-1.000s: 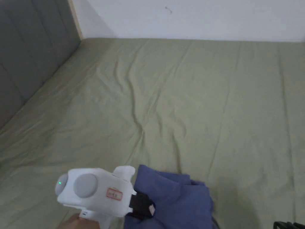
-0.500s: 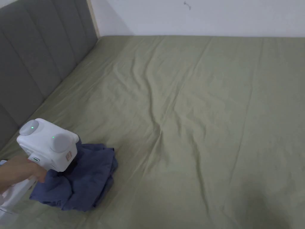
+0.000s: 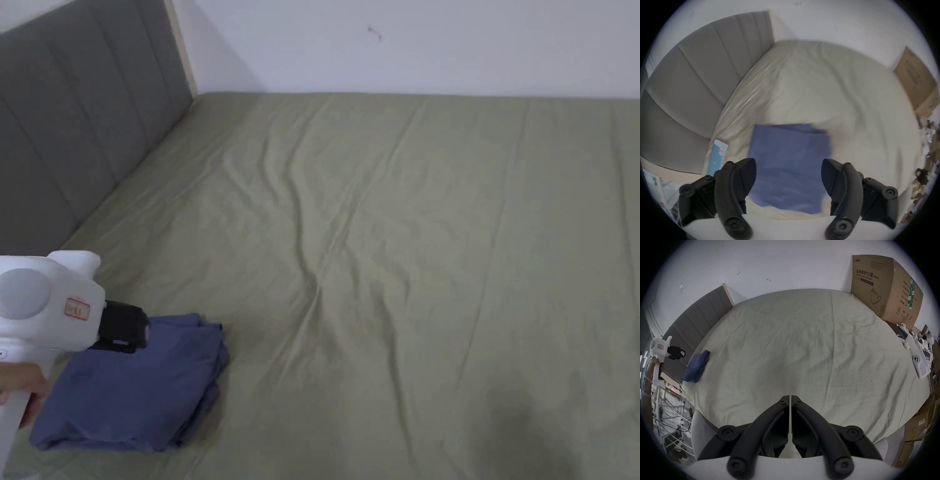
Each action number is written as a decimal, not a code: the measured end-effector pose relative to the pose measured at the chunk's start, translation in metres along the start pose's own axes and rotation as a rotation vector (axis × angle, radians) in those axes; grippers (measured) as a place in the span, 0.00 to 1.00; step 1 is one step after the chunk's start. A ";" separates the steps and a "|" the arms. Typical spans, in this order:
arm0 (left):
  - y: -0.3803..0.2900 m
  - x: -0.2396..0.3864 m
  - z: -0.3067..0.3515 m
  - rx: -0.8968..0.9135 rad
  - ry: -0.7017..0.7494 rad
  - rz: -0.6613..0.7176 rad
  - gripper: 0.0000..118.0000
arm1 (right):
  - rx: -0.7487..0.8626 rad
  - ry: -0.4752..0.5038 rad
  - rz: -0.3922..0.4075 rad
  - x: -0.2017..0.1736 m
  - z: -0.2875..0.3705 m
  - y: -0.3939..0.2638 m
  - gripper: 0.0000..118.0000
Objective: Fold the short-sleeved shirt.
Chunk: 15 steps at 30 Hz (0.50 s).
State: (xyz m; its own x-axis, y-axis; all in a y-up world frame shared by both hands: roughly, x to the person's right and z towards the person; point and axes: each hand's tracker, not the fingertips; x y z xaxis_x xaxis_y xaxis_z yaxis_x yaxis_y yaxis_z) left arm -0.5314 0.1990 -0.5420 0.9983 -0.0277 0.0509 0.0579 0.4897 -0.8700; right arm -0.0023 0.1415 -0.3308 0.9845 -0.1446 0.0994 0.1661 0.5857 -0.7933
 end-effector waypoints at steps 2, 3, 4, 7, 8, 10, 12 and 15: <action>-0.009 0.023 0.028 0.066 -0.114 -0.018 0.61 | 0.024 0.008 0.007 -0.001 0.007 0.001 0.03; -0.015 0.036 0.042 0.105 -0.138 -0.019 0.40 | 0.033 0.011 0.012 -0.001 0.011 0.002 0.03; -0.020 0.050 0.053 0.142 -0.146 -0.044 0.17 | 0.046 0.015 0.012 -0.001 0.015 0.003 0.03; -0.037 0.092 0.081 0.218 -0.143 -0.082 0.09 | 0.101 0.047 -0.009 0.005 0.028 0.006 0.03; -0.044 0.106 0.094 0.233 -0.159 -0.122 0.07 | 0.125 0.046 -0.004 0.005 0.034 0.008 0.03; -0.060 0.127 0.115 0.335 -0.161 -0.162 0.02 | 0.175 0.036 0.009 0.004 0.048 0.013 0.03; -0.074 0.147 0.135 0.396 -0.150 -0.176 0.01 | 0.237 0.044 0.018 0.004 0.063 0.018 0.03; -0.094 0.176 0.160 0.479 -0.124 -0.195 0.01 | 0.326 0.044 0.032 0.000 0.084 0.025 0.03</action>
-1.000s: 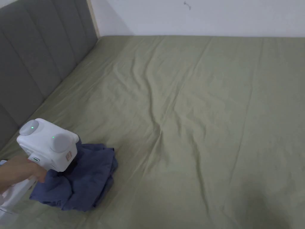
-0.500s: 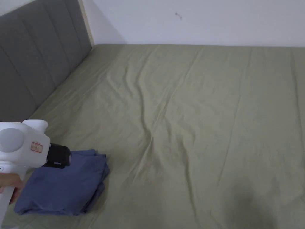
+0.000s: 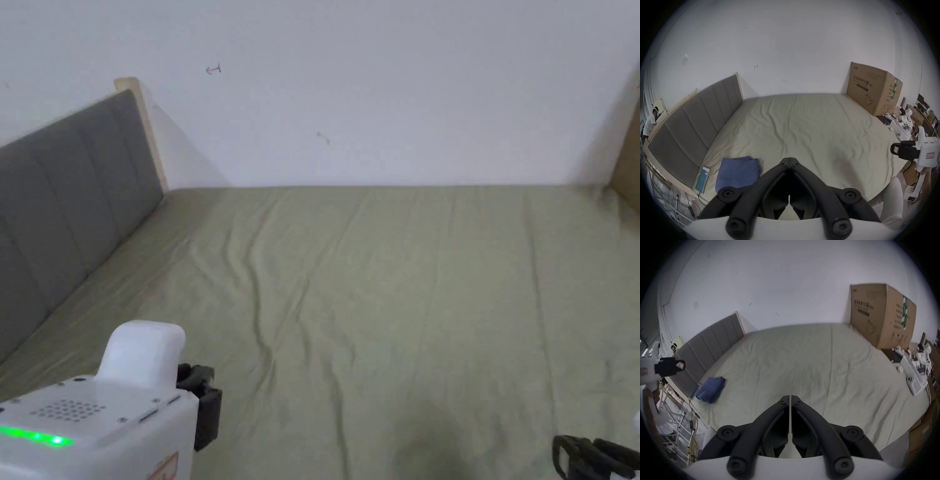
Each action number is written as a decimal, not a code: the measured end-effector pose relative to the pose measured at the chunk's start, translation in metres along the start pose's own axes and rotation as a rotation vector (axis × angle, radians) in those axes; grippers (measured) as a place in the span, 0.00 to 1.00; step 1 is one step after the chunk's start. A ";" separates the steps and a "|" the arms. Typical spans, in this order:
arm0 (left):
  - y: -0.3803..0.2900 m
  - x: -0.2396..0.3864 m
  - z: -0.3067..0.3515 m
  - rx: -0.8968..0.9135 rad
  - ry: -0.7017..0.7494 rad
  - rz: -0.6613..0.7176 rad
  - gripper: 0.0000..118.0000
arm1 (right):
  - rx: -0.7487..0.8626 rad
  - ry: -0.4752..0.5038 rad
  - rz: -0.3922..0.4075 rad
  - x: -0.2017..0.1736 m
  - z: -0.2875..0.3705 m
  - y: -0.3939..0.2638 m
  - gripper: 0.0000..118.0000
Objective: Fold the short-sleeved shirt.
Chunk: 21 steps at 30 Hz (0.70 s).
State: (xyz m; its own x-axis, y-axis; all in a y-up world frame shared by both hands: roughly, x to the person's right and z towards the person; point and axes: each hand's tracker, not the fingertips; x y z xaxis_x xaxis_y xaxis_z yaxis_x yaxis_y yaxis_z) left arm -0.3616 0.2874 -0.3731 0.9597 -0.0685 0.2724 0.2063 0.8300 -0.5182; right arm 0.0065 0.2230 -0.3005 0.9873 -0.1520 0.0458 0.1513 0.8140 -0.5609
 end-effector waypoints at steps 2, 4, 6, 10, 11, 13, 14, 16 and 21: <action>0.002 0.018 0.014 0.054 -0.005 0.003 0.01 | 0.065 -0.011 0.014 -0.006 0.010 0.009 0.03; 0.007 0.035 0.023 0.102 0.039 0.011 0.01 | 0.146 -0.025 0.029 -0.011 0.019 0.016 0.03; 0.009 0.044 0.028 0.153 0.067 0.039 0.01 | 0.199 -0.025 0.035 -0.016 0.024 0.024 0.03; 0.014 0.055 0.040 0.201 0.081 0.089 0.01 | 0.312 -0.063 0.054 -0.023 0.043 0.032 0.03; 0.014 0.060 0.045 0.226 0.092 0.079 0.01 | 0.338 -0.078 0.060 -0.025 0.047 0.034 0.03; 0.016 0.067 0.052 0.283 0.106 0.080 0.02 | 0.355 -0.094 0.061 -0.024 0.053 0.036 0.04; 0.018 0.072 0.055 0.300 0.114 0.080 0.08 | 0.370 -0.100 0.056 -0.024 0.056 0.038 0.05; 0.019 0.078 0.061 0.348 0.110 0.104 0.72 | 0.387 -0.108 0.047 -0.022 0.060 0.039 0.27; 0.026 0.086 0.065 0.361 0.076 0.126 0.89 | 0.402 -0.134 0.053 -0.019 0.068 0.040 1.00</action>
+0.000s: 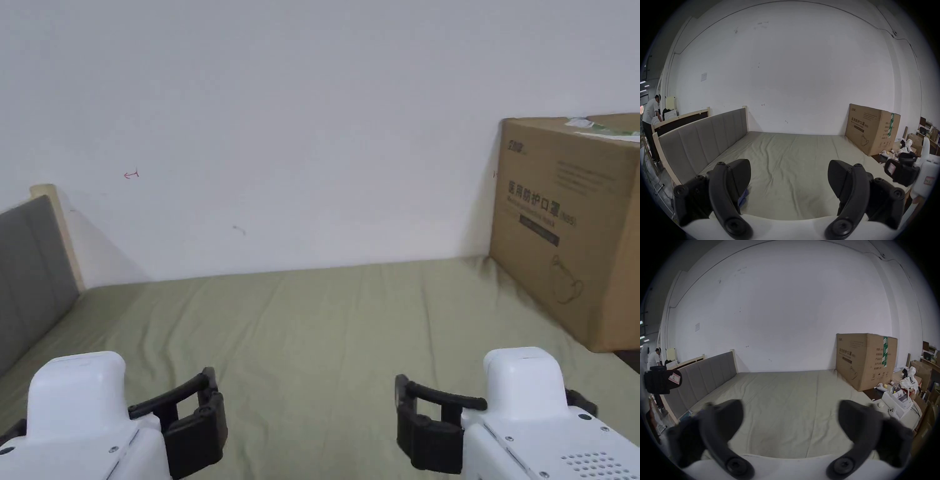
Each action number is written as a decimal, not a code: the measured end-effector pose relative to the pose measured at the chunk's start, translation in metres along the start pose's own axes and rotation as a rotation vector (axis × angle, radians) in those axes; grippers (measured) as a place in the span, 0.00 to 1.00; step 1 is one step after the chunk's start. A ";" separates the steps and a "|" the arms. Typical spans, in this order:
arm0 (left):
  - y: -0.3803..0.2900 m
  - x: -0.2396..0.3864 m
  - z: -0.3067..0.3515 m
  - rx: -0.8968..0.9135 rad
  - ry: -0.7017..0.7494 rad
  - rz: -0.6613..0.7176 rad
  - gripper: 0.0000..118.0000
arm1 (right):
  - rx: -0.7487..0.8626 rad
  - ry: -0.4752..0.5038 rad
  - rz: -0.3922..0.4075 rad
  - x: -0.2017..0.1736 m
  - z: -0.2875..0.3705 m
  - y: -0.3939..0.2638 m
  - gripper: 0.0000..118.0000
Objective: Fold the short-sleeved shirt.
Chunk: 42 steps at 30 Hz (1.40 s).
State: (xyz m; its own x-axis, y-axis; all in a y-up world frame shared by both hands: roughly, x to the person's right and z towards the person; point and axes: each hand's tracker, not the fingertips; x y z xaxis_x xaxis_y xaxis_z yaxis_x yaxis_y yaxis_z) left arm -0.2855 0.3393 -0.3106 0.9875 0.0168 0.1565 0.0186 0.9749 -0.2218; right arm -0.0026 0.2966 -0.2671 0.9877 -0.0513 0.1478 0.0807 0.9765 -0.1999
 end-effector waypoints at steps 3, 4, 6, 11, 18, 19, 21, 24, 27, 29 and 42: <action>-0.001 0.010 0.005 0.046 0.034 0.012 0.89 | 0.056 -0.034 0.019 0.001 0.008 0.004 1.00; -0.002 0.013 0.007 0.054 0.042 0.001 0.89 | 0.053 -0.034 0.020 0.002 0.008 0.005 1.00; -0.006 0.019 0.009 0.063 0.006 -0.026 0.89 | 0.055 -0.049 0.018 0.002 0.007 0.008 1.00; -0.012 0.023 0.007 0.014 -0.041 0.002 0.89 | 0.057 -0.047 -0.005 0.004 0.010 0.012 1.00; -0.004 0.019 0.007 -0.009 0.092 0.048 0.89 | 0.050 -0.048 -0.009 0.004 0.011 0.015 1.00; -0.003 0.018 0.008 -0.004 0.077 0.039 0.89 | 0.048 -0.046 -0.015 0.005 0.011 0.014 1.00; -0.003 0.020 0.008 0.003 0.089 0.001 0.89 | 0.040 -0.044 -0.019 0.006 0.010 0.014 1.00; -0.005 0.023 0.010 0.028 0.116 -0.044 0.89 | 0.030 -0.051 -0.016 0.006 0.008 0.012 1.00; -0.004 0.022 0.014 0.034 0.084 -0.037 0.89 | 0.017 -0.048 -0.021 0.006 0.007 0.012 1.00; -0.004 0.025 0.013 0.033 0.073 -0.046 0.89 | 0.015 -0.046 -0.024 0.007 0.006 0.012 1.00; -0.006 0.028 0.015 0.093 0.054 -0.050 0.89 | 0.022 -0.052 -0.018 0.008 0.008 0.013 1.00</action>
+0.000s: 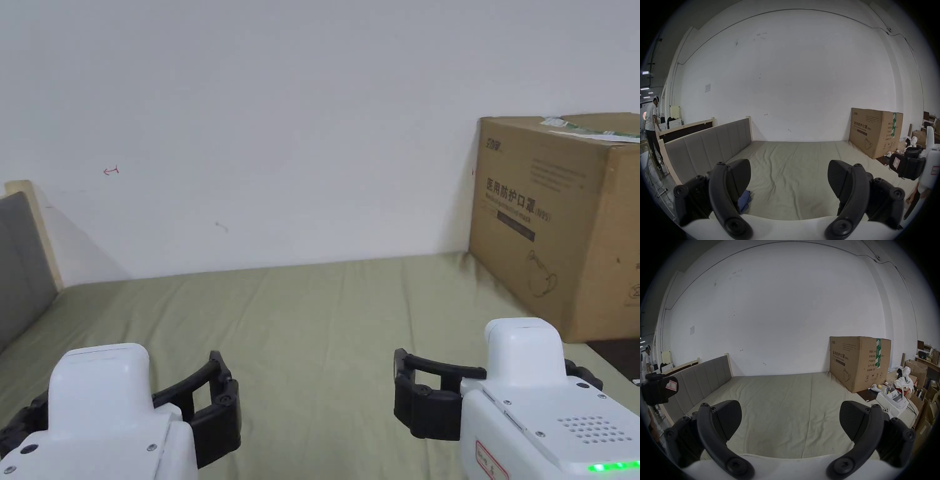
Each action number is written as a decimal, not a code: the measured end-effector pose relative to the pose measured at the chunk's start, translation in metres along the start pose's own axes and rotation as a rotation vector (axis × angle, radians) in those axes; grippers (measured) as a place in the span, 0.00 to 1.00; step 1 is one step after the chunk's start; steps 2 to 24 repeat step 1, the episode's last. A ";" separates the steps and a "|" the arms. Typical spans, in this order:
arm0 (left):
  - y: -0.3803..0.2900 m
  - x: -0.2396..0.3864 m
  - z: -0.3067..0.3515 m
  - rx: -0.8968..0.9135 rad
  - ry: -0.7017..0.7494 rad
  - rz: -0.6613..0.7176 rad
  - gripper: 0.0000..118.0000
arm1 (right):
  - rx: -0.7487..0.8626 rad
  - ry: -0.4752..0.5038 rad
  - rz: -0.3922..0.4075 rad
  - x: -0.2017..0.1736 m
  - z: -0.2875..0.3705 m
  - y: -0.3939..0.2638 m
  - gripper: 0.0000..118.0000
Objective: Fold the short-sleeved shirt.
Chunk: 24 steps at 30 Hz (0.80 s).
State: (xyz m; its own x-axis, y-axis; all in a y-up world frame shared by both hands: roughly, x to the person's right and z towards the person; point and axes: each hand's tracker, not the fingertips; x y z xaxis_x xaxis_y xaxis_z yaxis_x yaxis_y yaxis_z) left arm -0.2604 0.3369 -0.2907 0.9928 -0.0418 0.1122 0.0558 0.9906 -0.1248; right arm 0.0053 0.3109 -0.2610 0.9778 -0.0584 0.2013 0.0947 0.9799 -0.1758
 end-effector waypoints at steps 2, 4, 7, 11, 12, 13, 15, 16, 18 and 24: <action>0.000 -0.001 0.000 0.003 -0.004 0.002 0.89 | 0.002 -0.002 -0.003 0.000 0.000 0.000 1.00; 0.000 -0.001 0.000 0.003 -0.004 0.002 0.89 | 0.002 -0.002 -0.003 0.000 0.000 0.000 1.00; 0.000 -0.001 0.000 0.003 -0.004 0.002 0.89 | 0.002 -0.002 -0.003 0.000 0.000 0.000 1.00; 0.000 -0.001 0.000 0.003 -0.004 0.002 0.89 | 0.002 -0.002 -0.003 0.000 0.000 0.000 1.00; 0.000 -0.001 0.000 0.003 -0.004 0.002 0.89 | 0.002 -0.002 -0.003 0.000 0.000 0.000 1.00; 0.000 -0.001 0.000 0.003 -0.004 0.002 0.89 | 0.002 -0.002 -0.003 0.000 0.000 0.000 1.00; 0.000 -0.001 0.000 0.003 -0.004 0.002 0.89 | 0.002 -0.002 -0.003 0.000 0.000 0.000 1.00; 0.000 -0.001 0.000 0.003 -0.004 0.002 0.89 | 0.002 -0.002 -0.003 0.000 0.000 0.000 1.00; 0.000 -0.001 0.000 0.003 -0.004 0.002 0.89 | 0.002 -0.002 -0.003 0.000 0.000 0.000 1.00; 0.000 -0.001 0.000 0.003 -0.004 0.002 0.89 | 0.002 -0.002 -0.003 0.000 0.000 0.000 1.00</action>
